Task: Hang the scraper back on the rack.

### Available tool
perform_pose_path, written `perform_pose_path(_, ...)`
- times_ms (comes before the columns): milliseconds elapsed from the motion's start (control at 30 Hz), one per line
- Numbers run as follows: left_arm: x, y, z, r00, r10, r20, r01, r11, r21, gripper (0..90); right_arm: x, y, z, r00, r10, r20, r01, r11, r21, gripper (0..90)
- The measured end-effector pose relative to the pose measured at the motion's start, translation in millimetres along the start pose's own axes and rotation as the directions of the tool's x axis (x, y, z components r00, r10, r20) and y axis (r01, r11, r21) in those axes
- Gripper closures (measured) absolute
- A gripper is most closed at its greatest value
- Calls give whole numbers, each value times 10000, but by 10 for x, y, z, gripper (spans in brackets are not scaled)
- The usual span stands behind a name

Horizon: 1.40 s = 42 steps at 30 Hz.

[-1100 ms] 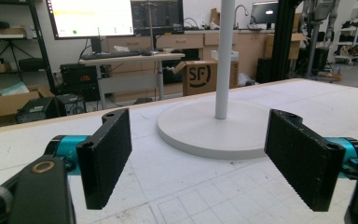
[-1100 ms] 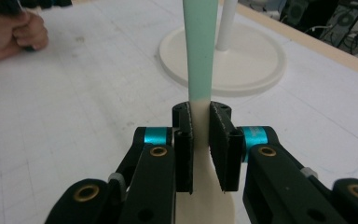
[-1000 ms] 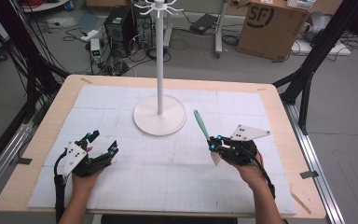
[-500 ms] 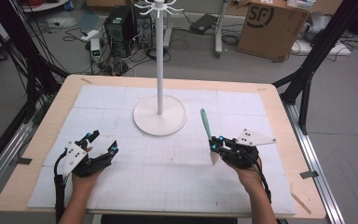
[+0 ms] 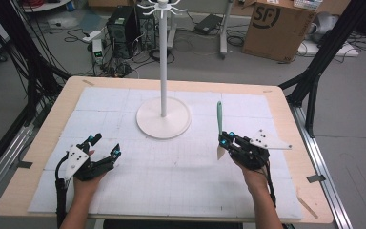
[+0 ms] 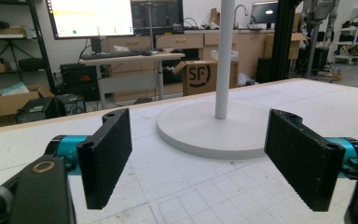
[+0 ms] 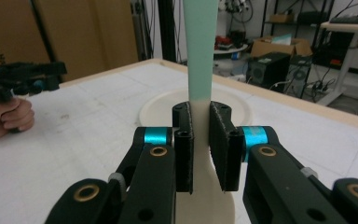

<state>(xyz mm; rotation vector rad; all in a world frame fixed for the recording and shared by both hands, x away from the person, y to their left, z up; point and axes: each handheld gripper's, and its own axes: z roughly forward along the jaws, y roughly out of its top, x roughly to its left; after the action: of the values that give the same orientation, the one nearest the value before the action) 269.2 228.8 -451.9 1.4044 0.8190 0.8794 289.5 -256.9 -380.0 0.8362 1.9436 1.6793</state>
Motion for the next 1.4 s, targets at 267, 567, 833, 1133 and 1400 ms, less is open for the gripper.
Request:
perform_pose_path(267,0,0,1,10000,1,11,-1,10000,-1,236,-13,30,38,9999,-48,117,51,9996,-281,807)
perform_pose_path(567,-1,-1,1,10000,-15,5,15,10000,-10,235,-14,157,85,9997,-138,196,151,9976,-675,806)
perform_pose_path(833,-1,-1,3,10000,-19,10,19,10000,-13,235,-25,224,147,9994,-232,262,255,9955,-917,807)
perform_pose_path(1133,0,-1,3,10000,-8,28,8,10000,-8,235,-45,328,210,9997,-136,208,159,9933,-1144,807)
perform_pose_path(1400,0,-1,1,10000,-3,24,3,10000,-1,236,-79,426,251,9997,-2,247,34,9912,-1323,807)
